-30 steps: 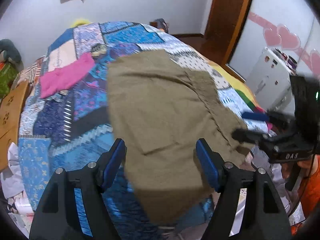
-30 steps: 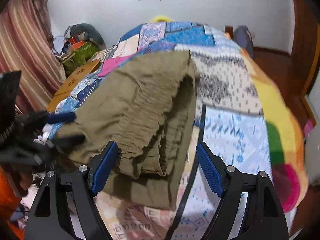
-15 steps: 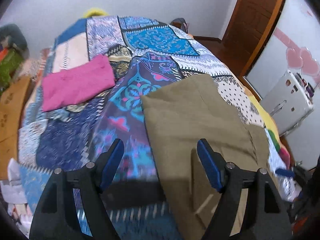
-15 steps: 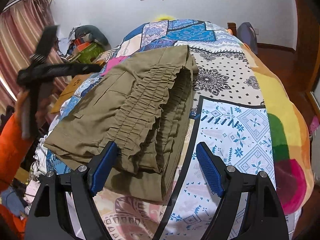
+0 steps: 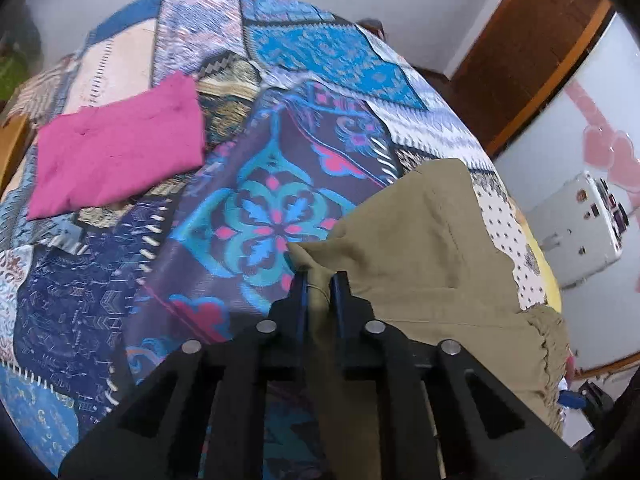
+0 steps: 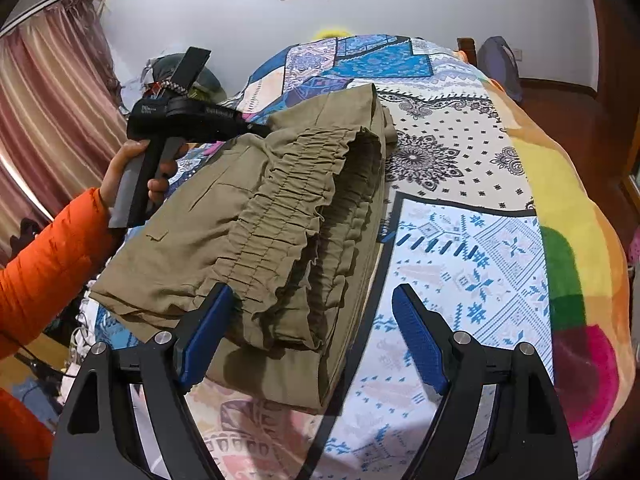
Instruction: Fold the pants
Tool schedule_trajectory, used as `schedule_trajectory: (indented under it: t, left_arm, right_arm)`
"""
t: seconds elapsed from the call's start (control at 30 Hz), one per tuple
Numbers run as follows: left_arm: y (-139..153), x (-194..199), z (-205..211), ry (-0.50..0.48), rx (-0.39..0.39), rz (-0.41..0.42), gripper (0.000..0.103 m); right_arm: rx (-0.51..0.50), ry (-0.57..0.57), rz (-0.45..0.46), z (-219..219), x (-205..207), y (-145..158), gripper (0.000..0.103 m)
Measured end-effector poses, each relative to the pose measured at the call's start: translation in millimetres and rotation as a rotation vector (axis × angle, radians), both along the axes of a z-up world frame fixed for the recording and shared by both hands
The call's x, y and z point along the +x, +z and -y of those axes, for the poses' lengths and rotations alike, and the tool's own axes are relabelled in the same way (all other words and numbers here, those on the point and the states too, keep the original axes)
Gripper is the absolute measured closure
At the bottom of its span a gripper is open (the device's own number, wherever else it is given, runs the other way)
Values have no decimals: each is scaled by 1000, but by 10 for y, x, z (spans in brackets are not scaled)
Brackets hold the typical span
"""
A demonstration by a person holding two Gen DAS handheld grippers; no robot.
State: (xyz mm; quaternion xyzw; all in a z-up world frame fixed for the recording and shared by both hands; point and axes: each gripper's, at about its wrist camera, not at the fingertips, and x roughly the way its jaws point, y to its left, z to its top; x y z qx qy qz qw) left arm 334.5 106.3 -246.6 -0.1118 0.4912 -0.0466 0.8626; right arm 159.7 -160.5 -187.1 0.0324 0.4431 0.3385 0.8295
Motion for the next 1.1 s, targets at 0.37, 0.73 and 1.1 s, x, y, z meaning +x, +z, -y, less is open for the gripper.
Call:
schedule_trajectory:
  t: [0.37,0.73,1.1]
  left_arm:
    - [146,-908,-138,105,196,20,93]
    - [240,-1883,126,173,182,40,94]
    - [128,-2226,-20,205,204,7,94]
  right_arm:
    - [-109,-118,43,134,424,109,29]
    - [-72,-11,56,-110,-63,226,29]
    - [-158,-86,30,77,-51,-108,33]
